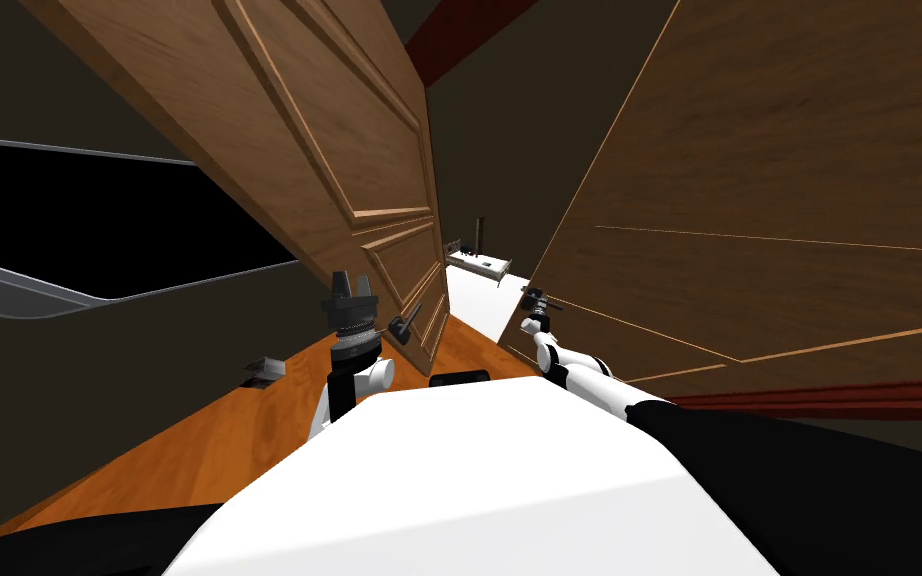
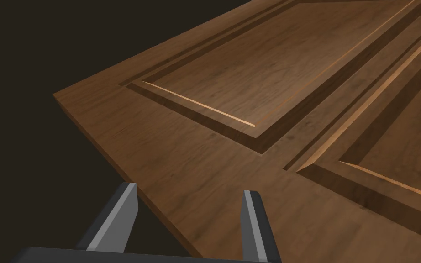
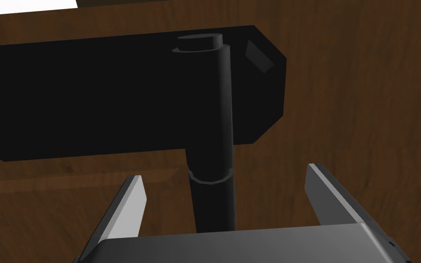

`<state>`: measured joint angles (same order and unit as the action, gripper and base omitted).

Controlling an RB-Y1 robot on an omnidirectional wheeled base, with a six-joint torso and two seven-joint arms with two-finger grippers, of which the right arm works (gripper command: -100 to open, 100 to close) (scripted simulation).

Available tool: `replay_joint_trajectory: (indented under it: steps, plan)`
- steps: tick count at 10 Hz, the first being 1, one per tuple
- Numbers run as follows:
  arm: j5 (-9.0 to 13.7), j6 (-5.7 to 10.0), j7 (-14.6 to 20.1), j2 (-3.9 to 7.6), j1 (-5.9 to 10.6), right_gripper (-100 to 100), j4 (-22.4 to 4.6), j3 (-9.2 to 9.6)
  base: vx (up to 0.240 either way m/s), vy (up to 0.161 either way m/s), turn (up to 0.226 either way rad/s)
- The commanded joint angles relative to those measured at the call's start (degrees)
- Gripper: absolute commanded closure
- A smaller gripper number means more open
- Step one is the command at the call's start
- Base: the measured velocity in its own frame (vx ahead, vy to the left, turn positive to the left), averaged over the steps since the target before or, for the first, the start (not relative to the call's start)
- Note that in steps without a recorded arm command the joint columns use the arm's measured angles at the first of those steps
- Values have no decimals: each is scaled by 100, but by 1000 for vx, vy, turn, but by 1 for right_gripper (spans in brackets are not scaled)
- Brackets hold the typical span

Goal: Pull the door open

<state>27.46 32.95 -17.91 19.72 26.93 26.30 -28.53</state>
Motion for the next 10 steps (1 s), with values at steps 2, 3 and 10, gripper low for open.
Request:
replay_joint_trajectory:
  steps: [2, 3, 10]
  plan:
    - [0, 0, 0, 0, 0, 100, 0, 0, 15, -17, 3]
    - [0, 0, 0, 0, 0, 100, 0, 0, -10, 11, -3]
    - [-87, -54, 211, 56, -63, 100, 44, 156, -65, 20, 31]
